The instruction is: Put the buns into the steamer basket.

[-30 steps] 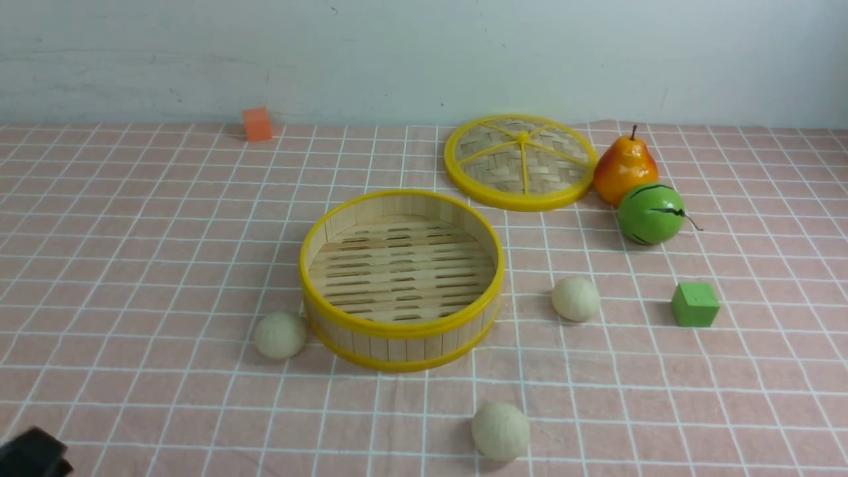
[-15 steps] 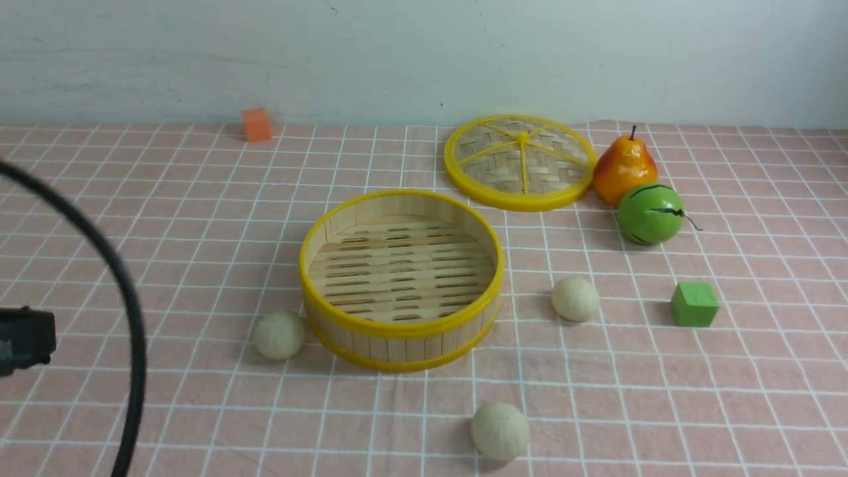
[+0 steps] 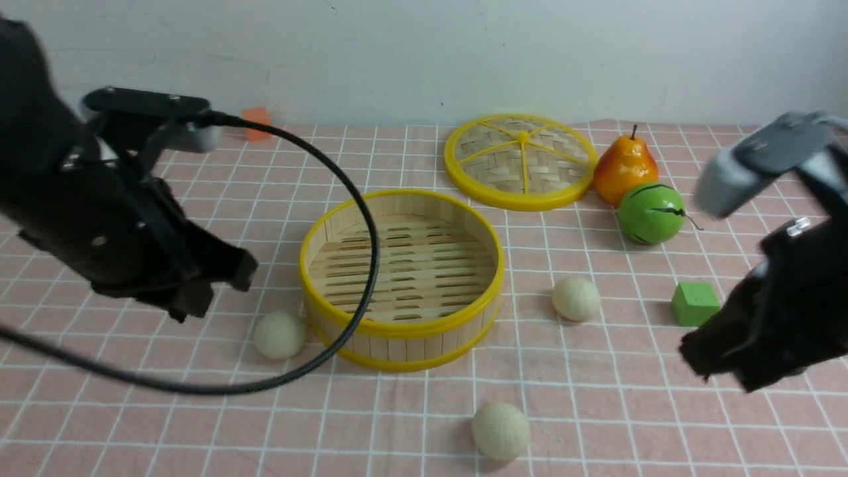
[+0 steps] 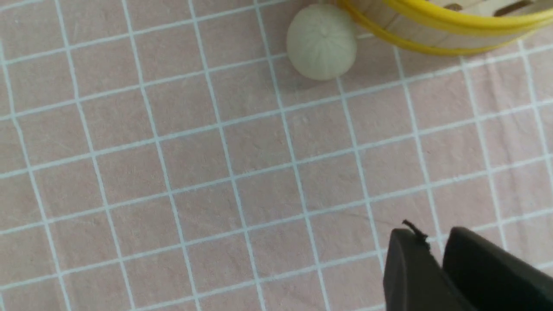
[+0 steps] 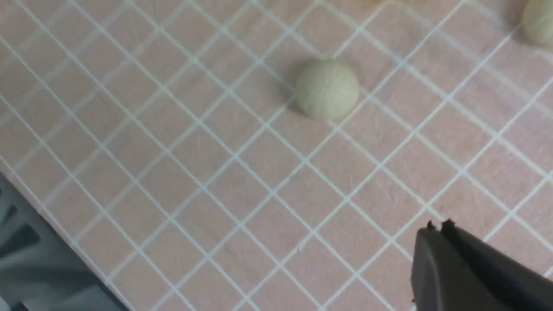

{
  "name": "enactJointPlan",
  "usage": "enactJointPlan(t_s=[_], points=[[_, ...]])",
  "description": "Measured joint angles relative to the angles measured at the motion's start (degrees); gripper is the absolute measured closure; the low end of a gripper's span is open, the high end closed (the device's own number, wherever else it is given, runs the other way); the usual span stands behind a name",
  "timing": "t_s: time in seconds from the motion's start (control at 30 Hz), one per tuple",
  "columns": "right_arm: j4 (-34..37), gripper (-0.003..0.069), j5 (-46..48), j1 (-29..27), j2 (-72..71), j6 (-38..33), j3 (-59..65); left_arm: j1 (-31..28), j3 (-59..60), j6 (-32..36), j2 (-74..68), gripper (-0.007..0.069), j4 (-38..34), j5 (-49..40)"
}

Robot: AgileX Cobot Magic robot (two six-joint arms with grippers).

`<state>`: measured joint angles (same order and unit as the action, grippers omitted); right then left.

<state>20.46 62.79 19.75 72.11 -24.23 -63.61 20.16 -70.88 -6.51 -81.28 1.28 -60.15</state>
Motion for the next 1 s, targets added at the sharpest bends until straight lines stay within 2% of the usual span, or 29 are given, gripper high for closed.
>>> enactJointPlan(t_s=[0.07, 0.2, 0.27, 0.37, 0.5, 0.77, 1.0], points=[[-5.5, 0.0669, 0.1, 5.5, 4.1, 3.4, -0.2, 0.0, -2.9, -0.4, -6.4, 0.0337, 0.4, 2.5], [-10.3, 0.0669, 0.2, 9.6, 6.2, 5.6, -0.3, 0.0, -7.1, -0.7, -16.5, 0.0118, 0.4, 4.2], [-11.2, 0.0669, 0.2, 9.7, 6.2, 5.9, -0.3, 0.0, -8.2, -0.7, -19.9, 0.004, 0.4, 4.6], [-12.8, 0.0666, 0.2, 9.7, 6.0, 5.9, -0.4, 0.0, -8.6, -0.7, -24.8, -0.002, 0.4, 6.4], [-13.2, 0.0664, 0.2, 9.7, 5.7, 6.3, -0.4, -0.6, -8.8, -0.7, -28.1, -0.0012, 0.4, 9.1], [-13.5, 0.0659, -0.7, 9.7, 5.7, 7.3, -0.4, -2.4, -9.1, -0.7, -30.3, 0.0097, 0.5, 14.0], [-13.5, 0.0656, -1.8, 9.7, 5.7, 7.6, -0.5, -2.4, -9.1, -2.3, -32.9, 0.0153, 0.1, 15.8]])
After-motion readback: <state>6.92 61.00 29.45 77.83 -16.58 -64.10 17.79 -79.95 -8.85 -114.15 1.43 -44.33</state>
